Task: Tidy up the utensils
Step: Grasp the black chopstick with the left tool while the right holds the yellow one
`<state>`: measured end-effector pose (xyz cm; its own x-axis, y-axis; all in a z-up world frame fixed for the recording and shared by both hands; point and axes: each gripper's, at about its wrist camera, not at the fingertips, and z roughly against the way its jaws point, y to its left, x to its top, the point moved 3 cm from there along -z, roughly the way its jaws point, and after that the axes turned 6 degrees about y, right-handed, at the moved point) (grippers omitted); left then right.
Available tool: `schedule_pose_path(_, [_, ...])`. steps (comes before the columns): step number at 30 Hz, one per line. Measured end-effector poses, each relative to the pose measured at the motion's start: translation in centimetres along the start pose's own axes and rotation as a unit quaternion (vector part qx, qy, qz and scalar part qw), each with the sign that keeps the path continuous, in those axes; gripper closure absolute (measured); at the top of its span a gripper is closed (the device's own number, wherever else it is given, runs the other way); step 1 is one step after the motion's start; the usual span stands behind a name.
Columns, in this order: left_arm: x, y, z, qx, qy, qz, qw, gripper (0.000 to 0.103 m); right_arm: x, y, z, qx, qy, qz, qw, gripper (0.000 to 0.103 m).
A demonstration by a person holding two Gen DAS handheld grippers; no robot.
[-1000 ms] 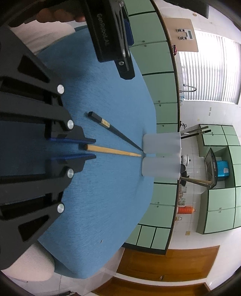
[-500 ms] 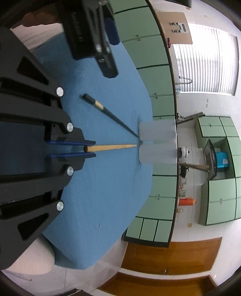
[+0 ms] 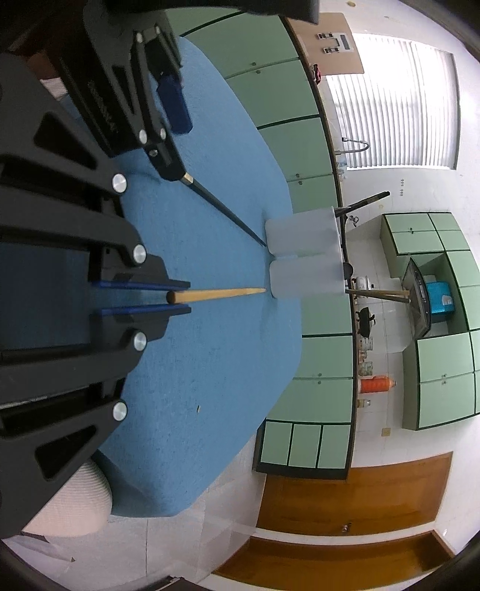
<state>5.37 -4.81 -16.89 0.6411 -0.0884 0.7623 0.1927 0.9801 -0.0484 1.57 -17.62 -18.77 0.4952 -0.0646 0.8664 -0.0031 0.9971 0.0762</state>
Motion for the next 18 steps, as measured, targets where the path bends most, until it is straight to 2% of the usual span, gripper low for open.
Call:
schedule_pose_path(2, [0.03, -0.41, -0.12, -0.001, 0.001, -0.004, 1.0, 0.061, 0.0, -0.11, 0.03, 0.001, 0.0, -0.001, 1.0, 0.097])
schedule_pose_path(6, [-0.04, -0.95, -0.14, 0.002, 0.002, -0.006, 1.0, 0.072, 0.04, -0.15, 0.12, 0.003, -0.001, -0.003, 1.0, 0.097])
schedule_pose_path(8, [-0.04, -1.03, -0.19, 0.002, 0.002, -0.006, 1.0, 0.088, 0.01, -0.16, 0.18, 0.004, -0.002, -0.003, 1.0, 0.097])
schedule_pose_path(9, [-0.05, -1.02, -0.2, 0.0, 0.002, -0.005, 1.0, 0.093, -0.01, -0.1, 0.22, 0.004, -0.002, -0.002, 1.0, 0.097])
schedule_pose_path(18, [0.31, -0.73, 0.47, 0.006, -0.009, -0.008, 0.9999, 0.097, 0.26, 0.19, 0.72, 0.001, -0.009, 0.007, 1.0, 0.097])
